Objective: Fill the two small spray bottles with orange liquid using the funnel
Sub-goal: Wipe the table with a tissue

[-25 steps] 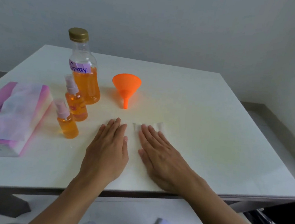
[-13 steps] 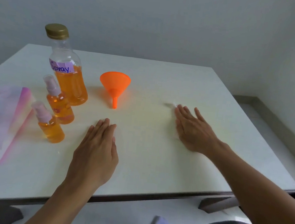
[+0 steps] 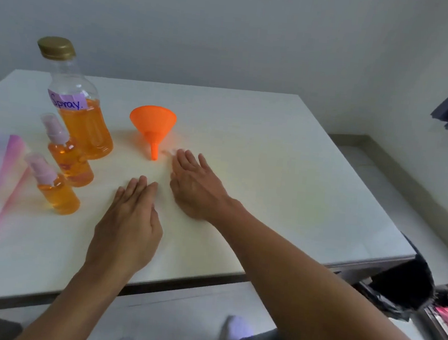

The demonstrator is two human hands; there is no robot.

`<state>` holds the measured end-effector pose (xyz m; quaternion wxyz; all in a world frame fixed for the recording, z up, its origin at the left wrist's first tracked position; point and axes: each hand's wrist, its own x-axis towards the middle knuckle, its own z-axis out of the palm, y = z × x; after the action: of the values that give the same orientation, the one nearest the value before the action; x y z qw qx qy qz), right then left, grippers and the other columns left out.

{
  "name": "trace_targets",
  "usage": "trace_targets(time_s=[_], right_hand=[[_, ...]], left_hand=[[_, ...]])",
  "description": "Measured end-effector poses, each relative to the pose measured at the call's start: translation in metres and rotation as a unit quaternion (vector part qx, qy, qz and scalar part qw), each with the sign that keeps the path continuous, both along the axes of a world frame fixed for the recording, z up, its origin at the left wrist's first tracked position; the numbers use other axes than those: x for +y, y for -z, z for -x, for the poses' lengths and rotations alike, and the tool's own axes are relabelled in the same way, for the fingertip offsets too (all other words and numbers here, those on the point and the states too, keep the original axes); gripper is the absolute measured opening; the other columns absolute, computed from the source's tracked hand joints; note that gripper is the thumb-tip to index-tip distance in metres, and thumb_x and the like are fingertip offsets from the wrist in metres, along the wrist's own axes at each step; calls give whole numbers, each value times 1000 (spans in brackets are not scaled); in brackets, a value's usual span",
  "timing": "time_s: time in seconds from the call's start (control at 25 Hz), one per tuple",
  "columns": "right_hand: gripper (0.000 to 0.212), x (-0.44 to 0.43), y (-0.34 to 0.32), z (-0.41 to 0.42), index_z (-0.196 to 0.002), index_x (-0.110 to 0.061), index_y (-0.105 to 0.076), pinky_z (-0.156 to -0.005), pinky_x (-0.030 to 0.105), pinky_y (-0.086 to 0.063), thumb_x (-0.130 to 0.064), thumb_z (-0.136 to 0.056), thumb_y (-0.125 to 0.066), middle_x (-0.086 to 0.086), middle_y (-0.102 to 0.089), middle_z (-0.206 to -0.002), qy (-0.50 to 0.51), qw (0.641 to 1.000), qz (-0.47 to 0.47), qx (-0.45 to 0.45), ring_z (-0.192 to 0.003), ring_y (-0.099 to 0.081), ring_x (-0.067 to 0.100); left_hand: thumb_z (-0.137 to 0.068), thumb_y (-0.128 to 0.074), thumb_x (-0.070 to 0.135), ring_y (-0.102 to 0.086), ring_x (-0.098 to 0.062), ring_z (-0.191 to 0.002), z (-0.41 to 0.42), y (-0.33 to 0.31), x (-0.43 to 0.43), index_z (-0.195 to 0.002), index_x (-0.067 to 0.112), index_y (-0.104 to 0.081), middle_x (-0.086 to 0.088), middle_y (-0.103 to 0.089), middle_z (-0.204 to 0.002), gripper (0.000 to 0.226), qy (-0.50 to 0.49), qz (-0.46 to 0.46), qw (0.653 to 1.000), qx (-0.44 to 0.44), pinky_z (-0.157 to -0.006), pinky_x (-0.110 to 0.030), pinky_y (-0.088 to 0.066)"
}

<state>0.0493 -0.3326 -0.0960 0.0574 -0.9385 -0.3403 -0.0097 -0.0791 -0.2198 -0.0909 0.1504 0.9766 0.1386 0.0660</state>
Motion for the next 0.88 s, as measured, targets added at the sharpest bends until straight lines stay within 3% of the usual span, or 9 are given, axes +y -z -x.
trace_targets(time_s=[0.2,0.28,0.4,0.48,0.56,0.76,0.88], right_hand=[[64,-86,-4,15,-162,-16,-20,-128,42,-2,-37,-101,-12,0,-19,-169,-27,999,24,-19,-157,-12,16],[74,-140,-5,2,-163,-20,-16,-126,39,3,-42,-94,-1,-3,-19,-169,38,996,61,-46,-158,-8,15],[62,-214,-12,-25,-163,-15,-13,-126,44,8,-35,-104,-9,0,-15,-171,215,972,96,-24,-158,0,19],[58,-223,-10,-40,-161,-8,-15,-127,48,6,-28,-107,-18,6,-15,-170,316,947,62,0,-158,1,24],[57,-192,-4,-50,-159,-3,-18,-127,50,1,-24,-107,-22,12,-18,-169,354,935,15,3,-158,-4,29],[52,-79,5,-14,-156,-4,-29,-125,39,-11,-19,-106,-33,14,-27,-165,125,989,-72,8,-154,-22,28],[51,-95,2,5,-159,-9,-29,-127,34,-11,-16,-109,-34,7,-25,-167,3,996,-92,20,-156,-19,20]], left_hand=[[-103,-20,29,-3,-16,-152,-2,2,5,-157,23,-18,4,-8,-165,54,16,4,1000,4,-120,-30,-5],[-103,-20,28,-3,-15,-152,-2,4,6,-157,21,-19,3,-8,-165,54,21,0,1000,2,-122,-31,-5],[-103,-19,26,-2,-15,-152,-2,4,3,-157,18,-17,0,-7,-165,55,21,-8,1000,2,-121,-30,-1],[-103,-19,26,-1,-17,-152,-2,2,-1,-157,18,-15,0,-6,-165,54,13,-12,1000,2,-119,-29,0],[-104,-20,27,-2,-18,-152,-2,1,-2,-157,18,-16,-1,-7,-165,54,11,-14,1000,6,-119,-30,-2],[-103,-21,28,-4,-19,-152,-3,2,1,-157,19,-18,0,-9,-165,54,14,-6,1000,10,-122,-33,-7],[-103,-21,30,-4,-19,-152,-3,3,2,-157,20,-17,1,-8,-165,55,17,-8,1000,15,-122,-33,-8]])
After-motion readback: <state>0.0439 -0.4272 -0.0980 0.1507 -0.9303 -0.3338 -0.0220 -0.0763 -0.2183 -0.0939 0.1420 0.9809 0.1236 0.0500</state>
